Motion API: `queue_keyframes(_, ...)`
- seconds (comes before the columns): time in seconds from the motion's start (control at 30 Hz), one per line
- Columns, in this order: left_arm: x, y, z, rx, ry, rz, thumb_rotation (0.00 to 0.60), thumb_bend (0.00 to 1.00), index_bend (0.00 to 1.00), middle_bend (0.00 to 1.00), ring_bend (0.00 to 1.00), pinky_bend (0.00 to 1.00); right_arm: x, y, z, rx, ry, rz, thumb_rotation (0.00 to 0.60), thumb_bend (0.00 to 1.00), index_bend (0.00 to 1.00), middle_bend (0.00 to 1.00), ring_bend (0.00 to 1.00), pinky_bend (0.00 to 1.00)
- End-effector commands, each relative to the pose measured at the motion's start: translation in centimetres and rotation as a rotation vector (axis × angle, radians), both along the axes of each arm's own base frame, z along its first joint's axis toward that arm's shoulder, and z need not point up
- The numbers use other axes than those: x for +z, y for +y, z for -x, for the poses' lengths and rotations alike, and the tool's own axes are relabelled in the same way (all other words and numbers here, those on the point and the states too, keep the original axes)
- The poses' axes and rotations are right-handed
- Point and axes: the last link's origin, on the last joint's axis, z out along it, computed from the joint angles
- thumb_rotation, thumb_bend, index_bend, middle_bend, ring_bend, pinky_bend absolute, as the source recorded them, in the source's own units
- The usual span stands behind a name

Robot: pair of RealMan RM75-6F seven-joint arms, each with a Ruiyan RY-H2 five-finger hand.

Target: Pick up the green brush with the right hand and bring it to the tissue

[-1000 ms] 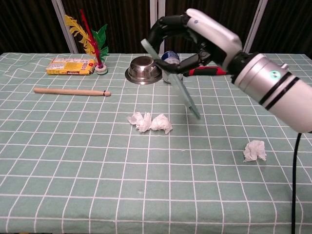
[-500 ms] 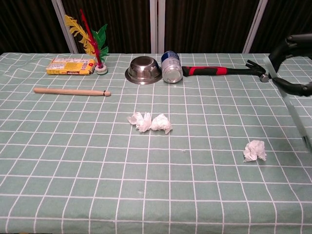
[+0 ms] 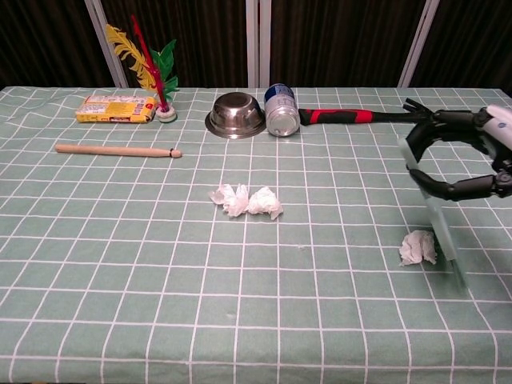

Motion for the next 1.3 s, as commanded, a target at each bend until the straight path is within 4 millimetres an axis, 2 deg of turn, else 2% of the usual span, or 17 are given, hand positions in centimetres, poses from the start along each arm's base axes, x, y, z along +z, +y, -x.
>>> queue_keyframes(0.03,0.1,-0.1,0.0,0.0,-0.002,-0.003,0.6,0.0,0.16,0.12,0.03,0.05,-2.2,-1.5,-1.9,0.031,0.016,-0.004,0.6,0.33,0.68,0.61,0.27,0.12)
queue_keyframes(0.3,0.4,-0.8,0.1,0.003,-0.005,-0.009,0.6,0.0,0.16,0.12,0.03,0.05,-4.9,-5.0,-7.2,0.129,0.057,-0.012,0.6,0.33,0.68,0.61,0.27,0.12)
queue_keyframes(0.5,0.3,-0.9,0.3,0.016,-0.006,-0.008,0.6,0.0,0.16,0.12,0.03,0.05,-6.7,-6.7,-9.9,0.174,0.106,-0.019,0.6,0.33,0.68,0.6,0.27,0.12)
queue_keyframes(0.77,0.3,-0.7,0.2,0.016,-0.001,-0.003,0.6,0.0,0.16,0.12,0.03,0.05,-9.0,-8.5,-12.2,0.175,0.095,-0.042,0.6,0.33,0.68,0.6,0.27,0.12)
queue_keyframes(1.3,0.3,-0.7,0.1,0.026,0.005,-0.001,0.6,0.0,0.16,0.12,0.03,0.05,-11.4,-9.8,-16.1,0.231,0.055,-0.026,0.6,0.33,0.68,0.6,0.27,0.12)
